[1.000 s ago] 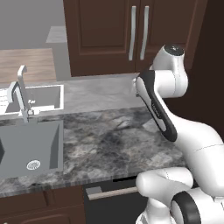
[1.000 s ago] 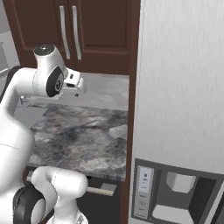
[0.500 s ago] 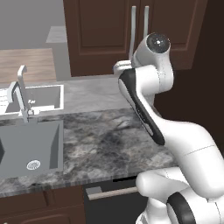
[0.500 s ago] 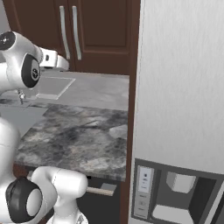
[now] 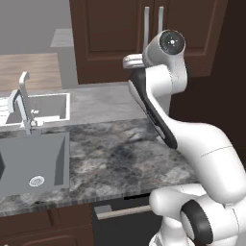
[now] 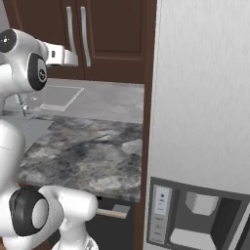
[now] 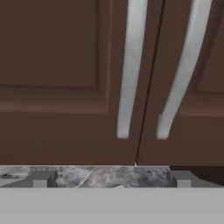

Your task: Open the cabinet. Pick the spray and place it next to the sink. Then close the cabinet.

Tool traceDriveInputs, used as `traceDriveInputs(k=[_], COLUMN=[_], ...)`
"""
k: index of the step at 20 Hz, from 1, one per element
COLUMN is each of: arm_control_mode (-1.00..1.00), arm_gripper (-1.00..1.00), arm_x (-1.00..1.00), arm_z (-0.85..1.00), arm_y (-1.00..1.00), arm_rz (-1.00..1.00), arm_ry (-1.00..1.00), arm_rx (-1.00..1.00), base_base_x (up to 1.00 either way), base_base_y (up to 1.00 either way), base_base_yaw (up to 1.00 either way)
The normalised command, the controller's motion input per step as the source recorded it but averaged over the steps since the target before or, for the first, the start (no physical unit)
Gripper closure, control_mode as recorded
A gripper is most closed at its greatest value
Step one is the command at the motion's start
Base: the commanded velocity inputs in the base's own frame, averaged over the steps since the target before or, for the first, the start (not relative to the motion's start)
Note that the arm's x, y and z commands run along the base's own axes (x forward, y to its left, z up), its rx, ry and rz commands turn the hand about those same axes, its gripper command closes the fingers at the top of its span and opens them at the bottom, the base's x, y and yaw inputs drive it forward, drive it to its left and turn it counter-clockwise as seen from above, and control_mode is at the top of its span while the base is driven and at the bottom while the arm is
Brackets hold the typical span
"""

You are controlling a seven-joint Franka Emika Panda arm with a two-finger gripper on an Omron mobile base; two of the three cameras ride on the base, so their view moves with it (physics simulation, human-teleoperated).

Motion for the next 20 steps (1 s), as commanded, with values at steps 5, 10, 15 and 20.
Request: traceDriveInputs(k=[5, 10, 15, 20], arm_control_mode=[-1.0, -1.0, -1.0, -1.0], arm_gripper=[-1.0, -1.0, -1.0, -1.0], arm_x=[0.54, 0.59, 0.53, 0.54], arm_z=[0.0, 0.0, 0.0, 0.0], arm_y=[-0.03, -0.01, 0.0, 0.0], arm_rz=[0.02, 0.01, 0.0, 0.0], arm_ry=[-0.01, 0.0, 0.0, 0.0], arm_rx=[0.0, 0.0, 0.0, 0.0], base_base_x=[0.0, 0.0, 0.0, 0.0], base_base_y=[0.0, 0.0, 0.0, 0.0], base_base_yaw=[0.0, 0.0, 0.0, 0.0])
